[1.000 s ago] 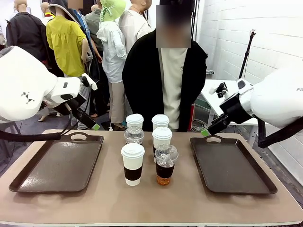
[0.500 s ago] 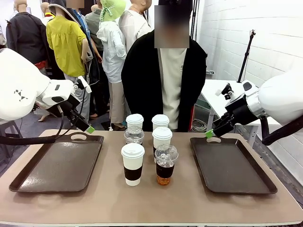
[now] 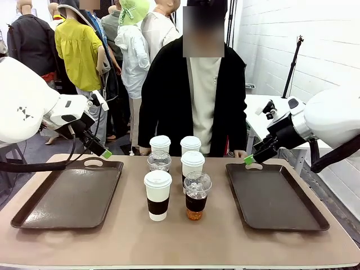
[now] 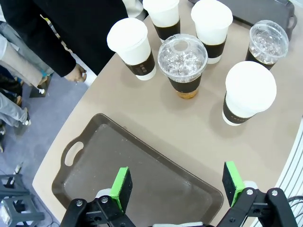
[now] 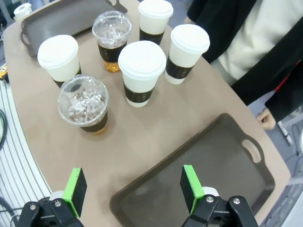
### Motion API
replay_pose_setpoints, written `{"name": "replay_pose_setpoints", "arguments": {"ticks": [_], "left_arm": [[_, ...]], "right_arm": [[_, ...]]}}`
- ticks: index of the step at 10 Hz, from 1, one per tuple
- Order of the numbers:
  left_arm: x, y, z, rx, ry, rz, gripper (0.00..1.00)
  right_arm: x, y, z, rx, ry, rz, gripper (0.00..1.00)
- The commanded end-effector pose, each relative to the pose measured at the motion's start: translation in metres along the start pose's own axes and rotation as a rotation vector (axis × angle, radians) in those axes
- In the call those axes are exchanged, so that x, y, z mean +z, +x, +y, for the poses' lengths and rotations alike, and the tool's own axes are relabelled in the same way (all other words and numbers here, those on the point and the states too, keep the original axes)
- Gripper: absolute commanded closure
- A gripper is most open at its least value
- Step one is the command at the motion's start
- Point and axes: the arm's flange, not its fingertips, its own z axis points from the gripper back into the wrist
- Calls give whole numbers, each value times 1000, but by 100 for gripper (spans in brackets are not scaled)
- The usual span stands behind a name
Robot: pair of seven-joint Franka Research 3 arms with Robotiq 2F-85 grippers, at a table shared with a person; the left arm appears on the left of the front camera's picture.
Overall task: Distribute the coffee onto the tray.
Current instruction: Pick up one iced Americano and place it on the right Handle tray.
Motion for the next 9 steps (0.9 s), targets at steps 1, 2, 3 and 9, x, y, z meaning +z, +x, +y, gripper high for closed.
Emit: {"name": "replay_pose_setpoints", "arguments": {"ticks": [1, 2, 3, 9], "left_arm": [[-1, -2, 1, 7, -9, -5, 0], [-1, -2, 1, 7, -9, -5, 0], [-1, -2, 1, 7, -9, -5, 0], [-1, -2, 1, 7, -9, -5, 0]], "right_arm": [[-1, -1, -1, 2, 17, -12, 0], [-1, -1, -1, 2, 17, -12, 0], [-1, -1, -1, 2, 17, -12, 0], [-1, -1, -1, 2, 17, -12, 0]]}}
